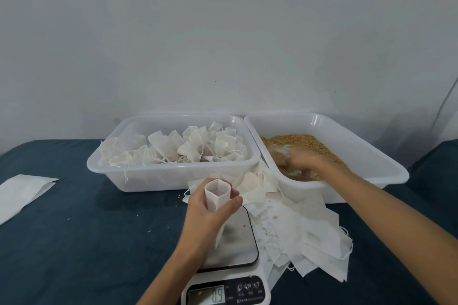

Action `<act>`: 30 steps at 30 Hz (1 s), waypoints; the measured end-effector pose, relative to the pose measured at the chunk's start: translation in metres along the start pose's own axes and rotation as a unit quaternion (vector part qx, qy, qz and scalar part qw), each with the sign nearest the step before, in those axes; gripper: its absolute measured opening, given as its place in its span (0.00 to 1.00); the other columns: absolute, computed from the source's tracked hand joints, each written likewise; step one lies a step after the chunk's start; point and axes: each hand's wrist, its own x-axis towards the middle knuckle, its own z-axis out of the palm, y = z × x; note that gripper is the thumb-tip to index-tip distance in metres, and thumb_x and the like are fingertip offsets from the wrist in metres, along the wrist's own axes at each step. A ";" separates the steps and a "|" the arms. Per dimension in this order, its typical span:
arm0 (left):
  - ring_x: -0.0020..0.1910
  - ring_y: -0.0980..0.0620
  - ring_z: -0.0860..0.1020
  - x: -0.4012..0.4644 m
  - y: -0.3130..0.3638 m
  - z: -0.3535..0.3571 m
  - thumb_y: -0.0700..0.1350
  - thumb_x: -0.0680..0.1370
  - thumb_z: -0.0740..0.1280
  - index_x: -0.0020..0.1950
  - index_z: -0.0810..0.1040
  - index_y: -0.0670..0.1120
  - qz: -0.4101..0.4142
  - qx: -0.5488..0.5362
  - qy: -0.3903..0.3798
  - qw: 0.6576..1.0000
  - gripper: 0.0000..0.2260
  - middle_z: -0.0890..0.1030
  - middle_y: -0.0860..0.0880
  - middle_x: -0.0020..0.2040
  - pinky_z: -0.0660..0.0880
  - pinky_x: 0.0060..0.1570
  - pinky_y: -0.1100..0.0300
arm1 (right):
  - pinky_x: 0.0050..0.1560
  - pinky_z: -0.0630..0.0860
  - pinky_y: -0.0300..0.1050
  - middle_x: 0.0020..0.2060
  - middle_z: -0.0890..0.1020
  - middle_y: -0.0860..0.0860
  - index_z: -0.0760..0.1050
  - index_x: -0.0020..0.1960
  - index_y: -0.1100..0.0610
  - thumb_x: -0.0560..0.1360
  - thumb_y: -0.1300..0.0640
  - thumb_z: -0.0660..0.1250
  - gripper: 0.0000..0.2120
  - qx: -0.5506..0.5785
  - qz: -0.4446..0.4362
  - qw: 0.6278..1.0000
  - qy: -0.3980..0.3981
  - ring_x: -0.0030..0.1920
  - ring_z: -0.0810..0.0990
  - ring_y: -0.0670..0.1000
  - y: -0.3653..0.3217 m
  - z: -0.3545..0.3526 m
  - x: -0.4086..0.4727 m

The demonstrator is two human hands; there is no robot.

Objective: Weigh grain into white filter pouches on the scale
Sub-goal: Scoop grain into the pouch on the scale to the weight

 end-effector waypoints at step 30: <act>0.46 0.55 0.83 0.001 -0.001 -0.002 0.37 0.76 0.76 0.52 0.81 0.41 -0.009 0.026 0.003 1.000 0.07 0.86 0.49 0.47 0.79 0.46 0.65 | 0.29 0.72 0.42 0.42 0.82 0.55 0.73 0.53 0.63 0.82 0.51 0.63 0.13 0.203 0.004 0.977 0.059 0.28 0.73 0.50 -0.003 -0.012 0.017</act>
